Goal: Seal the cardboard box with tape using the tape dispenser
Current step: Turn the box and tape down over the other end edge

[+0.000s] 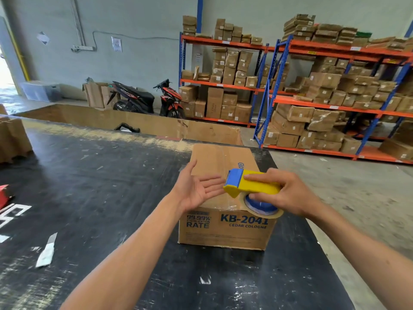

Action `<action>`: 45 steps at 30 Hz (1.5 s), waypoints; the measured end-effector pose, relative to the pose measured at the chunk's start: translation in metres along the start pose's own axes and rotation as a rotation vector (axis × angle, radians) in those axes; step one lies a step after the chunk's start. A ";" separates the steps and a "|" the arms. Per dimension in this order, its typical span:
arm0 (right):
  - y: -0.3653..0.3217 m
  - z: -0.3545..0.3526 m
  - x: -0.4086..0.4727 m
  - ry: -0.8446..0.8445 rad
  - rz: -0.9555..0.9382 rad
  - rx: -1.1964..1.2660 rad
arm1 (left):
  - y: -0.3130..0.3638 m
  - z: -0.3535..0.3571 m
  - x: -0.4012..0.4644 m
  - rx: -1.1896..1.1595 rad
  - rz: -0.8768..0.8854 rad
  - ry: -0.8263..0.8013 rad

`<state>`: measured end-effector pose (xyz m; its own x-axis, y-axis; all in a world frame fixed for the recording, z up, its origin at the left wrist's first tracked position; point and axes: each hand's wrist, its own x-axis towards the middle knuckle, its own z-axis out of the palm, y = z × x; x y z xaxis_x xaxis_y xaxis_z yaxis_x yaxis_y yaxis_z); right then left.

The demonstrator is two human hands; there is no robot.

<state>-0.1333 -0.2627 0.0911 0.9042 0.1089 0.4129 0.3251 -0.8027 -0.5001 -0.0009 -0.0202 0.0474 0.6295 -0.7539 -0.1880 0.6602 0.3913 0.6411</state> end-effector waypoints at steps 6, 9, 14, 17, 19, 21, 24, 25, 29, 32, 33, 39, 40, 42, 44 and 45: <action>0.012 0.009 -0.011 -0.013 -0.073 -0.241 | 0.005 0.005 -0.007 0.218 0.109 0.082; 0.014 0.007 -0.013 -0.005 -0.090 -0.223 | 0.001 0.005 -0.007 0.313 0.090 0.125; 0.015 0.008 -0.011 -0.013 -0.092 -0.223 | -0.005 0.012 -0.004 0.361 0.054 0.144; 0.015 0.009 -0.012 -0.020 -0.104 -0.233 | -0.006 0.015 0.002 0.362 0.080 0.197; 0.016 0.009 -0.011 -0.018 -0.104 -0.234 | -0.006 0.015 0.006 0.383 0.080 0.229; 0.017 0.009 -0.011 -0.024 -0.109 -0.240 | -0.006 0.015 0.009 0.430 0.070 0.260; 0.020 0.009 -0.009 -0.040 -0.121 -0.260 | -0.005 0.012 0.013 0.531 0.073 0.303; 0.021 0.009 -0.009 -0.044 -0.123 -0.262 | -0.004 0.011 0.013 0.556 0.076 0.318; 0.025 0.012 -0.005 -0.043 -0.140 -0.240 | -0.001 0.006 0.009 0.584 0.086 0.347; 0.027 0.017 0.001 -0.051 -0.152 -0.222 | 0.000 0.000 0.005 0.603 0.056 0.384; 0.028 0.020 0.003 -0.057 -0.152 -0.209 | 0.000 -0.002 0.003 0.593 0.058 0.397; 0.026 0.036 0.013 -0.146 -0.161 -0.206 | -0.001 -0.014 -0.010 0.653 0.161 0.507; 0.024 0.038 0.014 -0.153 -0.158 -0.203 | -0.001 -0.016 -0.012 0.663 0.182 0.526; 0.018 0.041 0.017 -0.177 -0.163 -0.199 | -0.004 -0.020 -0.017 0.680 0.205 0.554; 0.011 0.042 0.019 -0.205 -0.172 -0.211 | -0.004 -0.026 -0.022 0.719 0.221 0.585; 0.010 0.040 0.019 -0.213 -0.167 -0.222 | -0.002 -0.030 -0.026 0.736 0.234 0.614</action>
<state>-0.1018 -0.2449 0.0637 0.8889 0.3501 0.2955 0.4260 -0.8689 -0.2521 -0.0062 0.0145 0.0282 0.9526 -0.2125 -0.2175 0.2032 -0.0874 0.9752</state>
